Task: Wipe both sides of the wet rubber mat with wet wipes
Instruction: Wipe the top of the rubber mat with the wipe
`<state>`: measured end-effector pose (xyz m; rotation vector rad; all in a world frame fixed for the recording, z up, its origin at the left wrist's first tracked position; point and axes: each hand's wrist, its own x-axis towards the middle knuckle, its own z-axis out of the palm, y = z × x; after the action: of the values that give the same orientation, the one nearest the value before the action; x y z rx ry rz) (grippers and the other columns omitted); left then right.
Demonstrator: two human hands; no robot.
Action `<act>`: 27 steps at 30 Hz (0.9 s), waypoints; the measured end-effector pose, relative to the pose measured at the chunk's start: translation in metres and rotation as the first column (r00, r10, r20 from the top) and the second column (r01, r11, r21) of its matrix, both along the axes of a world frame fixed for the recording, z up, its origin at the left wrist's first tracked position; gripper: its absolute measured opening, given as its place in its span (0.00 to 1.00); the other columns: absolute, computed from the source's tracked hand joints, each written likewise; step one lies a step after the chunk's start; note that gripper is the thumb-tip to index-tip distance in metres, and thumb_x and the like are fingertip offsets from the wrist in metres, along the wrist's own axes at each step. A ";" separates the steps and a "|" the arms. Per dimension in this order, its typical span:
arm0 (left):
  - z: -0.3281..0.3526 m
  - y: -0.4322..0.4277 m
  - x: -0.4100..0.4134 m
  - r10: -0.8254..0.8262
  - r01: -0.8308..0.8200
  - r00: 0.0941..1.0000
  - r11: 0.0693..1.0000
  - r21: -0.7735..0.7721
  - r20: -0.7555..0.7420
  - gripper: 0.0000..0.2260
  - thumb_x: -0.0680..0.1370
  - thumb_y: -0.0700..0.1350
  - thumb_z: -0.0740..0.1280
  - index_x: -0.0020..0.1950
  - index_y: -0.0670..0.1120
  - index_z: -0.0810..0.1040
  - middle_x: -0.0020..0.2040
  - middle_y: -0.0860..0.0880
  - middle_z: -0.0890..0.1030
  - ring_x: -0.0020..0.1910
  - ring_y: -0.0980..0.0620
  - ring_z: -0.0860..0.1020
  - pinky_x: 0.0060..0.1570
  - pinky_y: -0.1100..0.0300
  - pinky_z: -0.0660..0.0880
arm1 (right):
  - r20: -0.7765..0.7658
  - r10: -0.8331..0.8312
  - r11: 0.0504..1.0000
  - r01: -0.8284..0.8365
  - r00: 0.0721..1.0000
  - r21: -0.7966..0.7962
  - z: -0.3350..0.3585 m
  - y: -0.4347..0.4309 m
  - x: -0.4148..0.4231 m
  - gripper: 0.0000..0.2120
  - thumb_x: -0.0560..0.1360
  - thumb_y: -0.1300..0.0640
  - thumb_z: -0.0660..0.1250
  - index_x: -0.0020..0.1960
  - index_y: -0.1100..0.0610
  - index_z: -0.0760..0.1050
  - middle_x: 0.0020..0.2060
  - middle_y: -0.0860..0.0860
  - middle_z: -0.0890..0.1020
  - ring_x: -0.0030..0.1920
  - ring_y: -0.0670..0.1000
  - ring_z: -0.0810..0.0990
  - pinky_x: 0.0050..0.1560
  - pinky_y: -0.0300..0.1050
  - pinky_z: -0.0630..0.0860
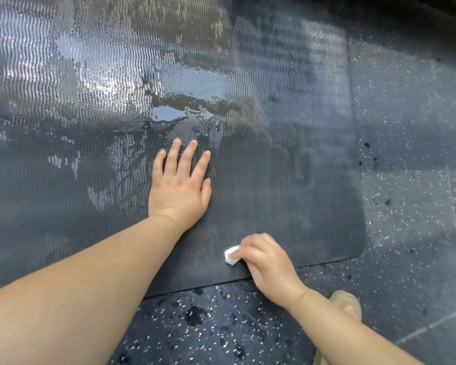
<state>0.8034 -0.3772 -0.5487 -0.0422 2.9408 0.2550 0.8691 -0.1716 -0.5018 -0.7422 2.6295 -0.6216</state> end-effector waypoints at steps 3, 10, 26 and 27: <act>-0.001 -0.001 -0.001 0.003 -0.003 1.000 1.000 0.006 -0.009 0.26 0.79 0.56 0.45 0.78 0.53 0.51 0.78 0.48 0.50 0.76 0.45 0.45 0.71 0.48 0.38 | -0.095 -0.107 0.992 0.099 0.990 -0.084 0.006 -0.018 -0.060 0.12 0.71 0.72 0.64 0.44 0.59 0.81 0.38 0.55 0.79 0.41 0.58 0.77 0.45 0.54 0.73; 0.001 -0.003 0.000 0.006 -0.006 1.000 0.999 0.040 -0.013 0.25 0.79 0.56 0.46 0.77 0.53 0.53 0.78 0.49 0.52 0.76 0.45 0.46 0.71 0.49 0.39 | -0.085 -0.624 0.779 0.627 0.777 0.023 -0.025 -0.086 -0.197 0.15 0.78 0.65 0.56 0.58 0.53 0.77 0.56 0.56 0.73 0.57 0.58 0.71 0.54 0.41 0.64; 0.038 0.006 -0.033 0.200 -0.267 0.956 0.898 0.350 0.215 0.18 0.78 0.51 0.58 0.68 0.53 0.69 0.75 0.51 0.58 0.74 0.48 0.51 0.71 0.48 0.48 | 0.130 -0.604 0.786 0.561 0.786 0.259 0.017 -0.059 -0.028 0.13 0.77 0.66 0.59 0.53 0.54 0.79 0.50 0.51 0.74 0.52 0.51 0.74 0.51 0.38 0.70; 0.041 0.005 -0.038 0.207 -0.276 0.953 0.893 0.355 0.221 0.18 0.78 0.51 0.58 0.67 0.53 0.69 0.74 0.50 0.58 0.73 0.47 0.53 0.70 0.48 0.51 | 0.103 -0.671 0.736 0.641 0.735 0.221 0.019 -0.065 -0.036 0.13 0.77 0.66 0.59 0.53 0.54 0.79 0.50 0.50 0.73 0.51 0.51 0.75 0.50 0.36 0.69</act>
<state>0.7656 -0.3726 -0.5079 -0.3594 2.6501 0.8143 0.8333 -0.2365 -0.4833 0.3343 2.6907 -0.5825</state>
